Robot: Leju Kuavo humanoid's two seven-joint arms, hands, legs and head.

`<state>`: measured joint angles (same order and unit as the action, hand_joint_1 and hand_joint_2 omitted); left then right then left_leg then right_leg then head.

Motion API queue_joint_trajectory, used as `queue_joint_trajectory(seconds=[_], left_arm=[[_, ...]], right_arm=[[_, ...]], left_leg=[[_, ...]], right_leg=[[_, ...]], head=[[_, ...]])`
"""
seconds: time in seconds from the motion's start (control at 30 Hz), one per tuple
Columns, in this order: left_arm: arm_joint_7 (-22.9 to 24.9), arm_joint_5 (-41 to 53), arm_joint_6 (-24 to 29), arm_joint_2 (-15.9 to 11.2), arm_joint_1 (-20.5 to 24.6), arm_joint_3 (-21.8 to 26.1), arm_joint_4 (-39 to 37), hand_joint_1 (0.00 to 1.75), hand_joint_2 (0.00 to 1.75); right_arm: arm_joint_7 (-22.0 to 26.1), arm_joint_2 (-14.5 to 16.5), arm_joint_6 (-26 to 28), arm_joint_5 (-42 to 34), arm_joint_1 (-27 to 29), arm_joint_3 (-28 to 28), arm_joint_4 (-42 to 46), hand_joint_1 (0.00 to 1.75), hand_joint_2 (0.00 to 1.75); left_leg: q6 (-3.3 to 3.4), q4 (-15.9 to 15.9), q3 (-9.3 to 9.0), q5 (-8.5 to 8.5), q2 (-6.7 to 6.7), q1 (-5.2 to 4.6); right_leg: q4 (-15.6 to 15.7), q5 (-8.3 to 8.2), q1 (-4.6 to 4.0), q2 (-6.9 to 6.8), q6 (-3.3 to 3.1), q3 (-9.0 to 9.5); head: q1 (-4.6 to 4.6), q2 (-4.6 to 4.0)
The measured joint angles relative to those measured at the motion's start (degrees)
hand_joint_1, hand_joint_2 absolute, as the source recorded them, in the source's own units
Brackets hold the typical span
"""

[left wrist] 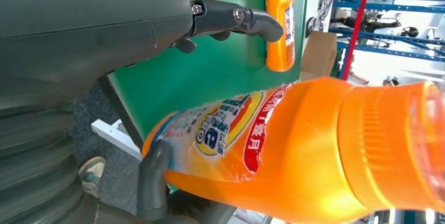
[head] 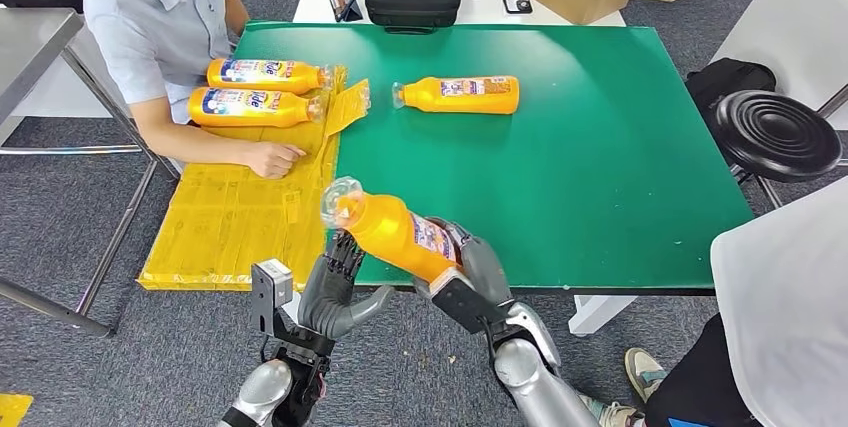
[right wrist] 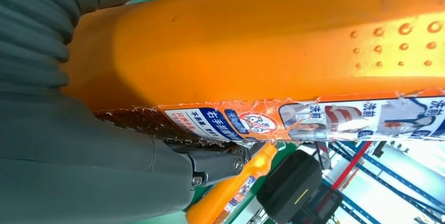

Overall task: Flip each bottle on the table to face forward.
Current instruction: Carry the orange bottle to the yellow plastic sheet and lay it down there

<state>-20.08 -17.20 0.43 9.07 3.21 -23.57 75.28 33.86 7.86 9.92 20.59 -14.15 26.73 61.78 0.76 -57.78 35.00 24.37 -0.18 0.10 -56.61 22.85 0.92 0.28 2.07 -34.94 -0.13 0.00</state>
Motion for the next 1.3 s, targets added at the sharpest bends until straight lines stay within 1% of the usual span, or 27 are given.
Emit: queue_joint_trajectory(seconds=[0.17, 0.27, 0.33, 0.47, 0.6, 0.8, 0.9, 1.0, 1.03, 1.07, 1.1, 1.13, 1.17, 1.2, 1.27, 1.3], left_arm=[[0.04, -0.01, 0.03, 0.02, 0.01, -0.1, -0.02, 0.0, 1.75], [0.6, -0.27, 0.83, 0.09, 0.06, -0.1, -0.07, 0.0, 1.75], [1.32, -0.89, 1.71, 0.34, 0.18, -0.01, -0.14, 0.0, 1.75], [1.97, -1.62, 2.29, 0.74, 0.73, 0.08, -0.23, 0.0, 1.75], [1.8, -1.53, 3.95, 1.15, 1.3, 0.09, -0.51, 0.0, 1.75], [1.68, -4.31, 3.45, 1.62, 1.96, 0.13, -0.62, 0.0, 1.75], [1.06, -6.41, 2.21, 1.92, 2.04, 0.17, -0.66, 0.07, 1.75], [0.17, -7.97, 0.61, 2.16, 2.03, 0.28, -0.66, 0.1, 1.75], [-0.02, -8.16, 0.27, 2.25, 2.02, 0.34, -0.66, 0.4, 1.75], [-0.13, -8.27, 0.09, 2.31, 2.01, 0.4, -0.66, 0.76, 1.75], [-0.19, -8.29, -0.02, 2.36, 2.01, 0.46, -0.66, 1.17, 1.75], [-0.22, -8.32, -0.09, 2.38, 2.0, 0.54, -0.66, 1.58, 1.75], [-0.23, -8.34, -0.14, 2.39, 2.0, 0.62, -0.66, 1.7, 1.75], [-0.24, -8.38, -0.2, 2.39, 1.99, 0.72, -0.66, 1.75, 1.75], [-0.25, -8.56, -0.36, 2.4, 2.0, 0.89, -0.66, 1.75, 1.75], [-0.25, -8.7, -0.45, 2.4, 2.02, 0.97, -0.66, 1.75, 1.75]], right_arm=[[-0.06, 0.38, 0.17, 0.18, -0.16, 0.58, -0.57, 1.75, 1.75], [-0.09, 0.46, 1.88, 2.29, -0.36, 1.06, -0.89, 1.75, 1.75], [-0.1, 0.62, 3.17, 4.24, -0.47, 1.96, -1.16, 1.75, 1.75], [-0.51, 1.37, 3.09, 5.95, -0.52, 4.76, -1.56, 1.75, 1.75], [-1.39, 1.74, 2.98, 5.71, -0.72, 6.75, -1.79, 1.75, 1.75], [-1.73, 1.75, -0.46, 3.11, -1.29, 8.85, -1.74, 1.71, 1.75], [-1.62, 1.72, -2.43, 1.98, -1.61, 9.81, -1.78, 1.64, 1.75], [-1.34, 1.69, -4.0, 0.83, -2.17, 10.38, -2.08, 1.62, 1.75], [-1.26, 1.69, -4.29, 0.61, -2.33, 10.52, -2.2, 1.61, 1.75], [-1.21, 1.69, -4.45, 0.49, -2.49, 10.62, -2.32, 1.6, 1.75], [-1.19, 1.69, -4.54, 0.4, -2.61, 10.69, -2.43, 1.57, 1.75], [-1.16, 1.69, -4.6, 0.35, -2.72, 10.76, -2.54, 1.5, 1.75], [-1.16, 1.69, -4.67, 0.31, -2.82, 10.81, -2.64, 1.34, 1.75], [-1.14, 1.69, -4.75, 0.27, -2.93, 10.88, -2.75, 0.94, 1.75], [-1.1, 1.69, -5.05, 0.25, -3.14, 11.03, -2.94, 0.23, 1.75], [-1.09, 1.69, -5.23, 0.24, -3.2, 11.1, -3.04, 0.0, 1.75]], left_leg=[[0.0, 0.0, 0.0, 0.0, 0.0, 0.0], [0.0, 0.0, 0.0, 0.0, 0.0, 0.0], [0.0, 0.0, 0.0, 0.0, 0.01, 0.0], [0.0, 0.0, 0.0, 0.0, 0.0, 0.0], [0.0, 0.0, 0.01, 0.0, 0.0, 0.0], [0.0, 0.0, 0.01, 0.0, 0.0, 0.0], [0.0, 0.0, 0.01, 0.0, 0.0, 0.0], [0.0, 0.0, 0.01, 0.0, 0.0, 0.0], [0.0, 0.0, 0.01, 0.0, 0.0, 0.0], [0.0, 0.0, 0.01, 0.0, 0.0, 0.0], [0.0, 0.0, 0.01, 0.0, 0.0, 0.0], [0.0, 0.0, 0.01, 0.0, 0.0, 0.0], [0.0, 0.0, 0.01, 0.0, 0.0, 0.0], [0.0, 0.0, 0.01, -0.01, 0.0, 0.0], [0.0, 0.0, 0.01, -0.01, 0.0, 0.0], [0.0, 0.0, 0.01, -0.01, 0.0, 0.0]], right_leg=[[0.0, 0.0, -0.01, 0.0, 0.0, -0.01], [0.0, 0.0, 0.0, 0.0, 0.0, -0.01], [0.0, 0.0, 0.0, 0.0, 0.0, -0.01], [0.0, 0.0, -0.01, -0.01, 0.0, -0.02], [0.0, 0.0, -0.01, -0.02, 0.0, -0.02], [0.0, 0.0, 0.0, -0.02, 0.0, -0.02], [0.0, 0.0, 0.01, -0.02, 0.0, -0.02], [0.0, 0.0, 0.01, -0.02, 0.0, -0.03], [0.0, 0.0, 0.01, -0.02, 0.0, -0.03], [0.0, 0.0, 0.0, -0.02, 0.0, -0.03], [0.0, 0.0, 0.0, -0.02, 0.0, -0.03], [0.0, 0.0, 0.0, -0.02, 0.0, -0.03], [0.0, 0.0, 0.0, -0.02, 0.0, -0.03], [0.0, 0.0, 0.0, -0.02, 0.0, -0.03], [0.0, 0.0, 0.0, -0.02, 0.0, -0.03], [0.0, 0.0, 0.0, -0.02, 0.0, -0.03]], head=[[0.0, 0.0], [0.01, 0.0], [0.01, 0.0], [0.0, 0.0], [0.0, 0.0], [0.01, 0.0], [0.01, 0.0], [-0.01, 0.0], [-0.01, 0.0], [-0.01, 0.0], [0.0, 0.0], [0.0, 0.0], [0.0, 0.0], [0.0, 0.0], [0.0, 0.0], [0.0, 0.0]])
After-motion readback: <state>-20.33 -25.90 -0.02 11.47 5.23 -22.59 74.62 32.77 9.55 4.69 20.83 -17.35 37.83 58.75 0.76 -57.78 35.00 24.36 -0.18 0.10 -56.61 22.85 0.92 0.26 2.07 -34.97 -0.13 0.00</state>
